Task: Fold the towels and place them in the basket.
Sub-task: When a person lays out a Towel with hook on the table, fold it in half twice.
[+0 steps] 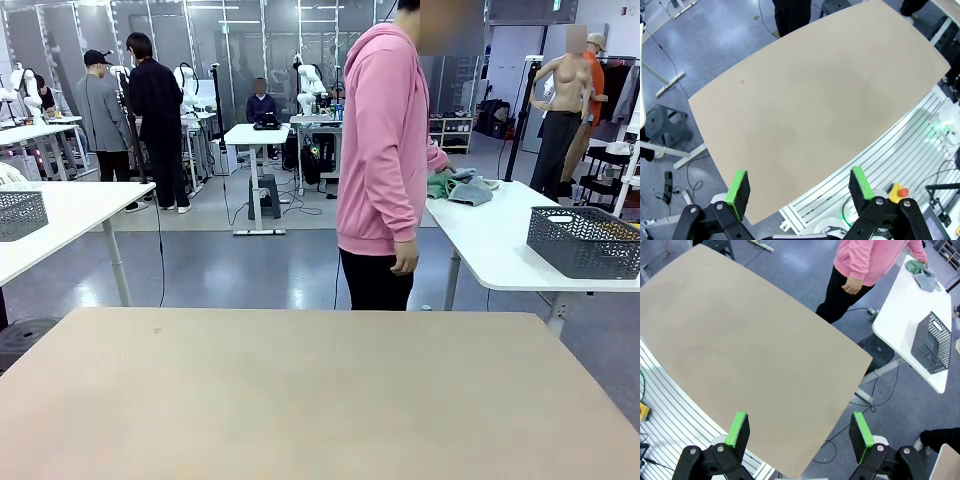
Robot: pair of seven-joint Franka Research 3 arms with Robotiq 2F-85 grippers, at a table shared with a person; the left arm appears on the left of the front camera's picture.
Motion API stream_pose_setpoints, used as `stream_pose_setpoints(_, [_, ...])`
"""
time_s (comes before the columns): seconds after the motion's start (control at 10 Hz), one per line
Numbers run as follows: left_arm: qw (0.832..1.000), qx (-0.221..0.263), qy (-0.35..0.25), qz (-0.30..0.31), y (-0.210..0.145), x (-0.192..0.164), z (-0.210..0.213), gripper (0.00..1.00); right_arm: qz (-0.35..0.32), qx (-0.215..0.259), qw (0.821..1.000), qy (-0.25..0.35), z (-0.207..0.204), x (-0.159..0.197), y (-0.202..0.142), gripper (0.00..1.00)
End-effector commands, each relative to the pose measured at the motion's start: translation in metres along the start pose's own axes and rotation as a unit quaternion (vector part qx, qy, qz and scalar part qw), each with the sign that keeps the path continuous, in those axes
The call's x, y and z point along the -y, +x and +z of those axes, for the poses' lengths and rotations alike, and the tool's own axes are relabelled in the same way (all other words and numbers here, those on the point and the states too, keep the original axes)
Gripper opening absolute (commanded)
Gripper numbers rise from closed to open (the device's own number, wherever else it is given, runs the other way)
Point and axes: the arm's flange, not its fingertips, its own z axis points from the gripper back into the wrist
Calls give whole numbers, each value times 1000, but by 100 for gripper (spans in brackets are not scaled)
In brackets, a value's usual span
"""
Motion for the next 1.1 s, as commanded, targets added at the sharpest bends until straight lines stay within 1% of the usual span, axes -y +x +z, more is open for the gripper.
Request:
stream_pose_setpoints(0.0, [1000, -2, 1, -1, 3, -1, 3, 100, 0, -1, 1000, 0, 0, 1, 1, 100])
stream_pose_setpoints(1.0, [1000, -2, 1, -1, 3, -1, 3, 100, 0, -1, 1000, 0, 0, 1, 1, 100])
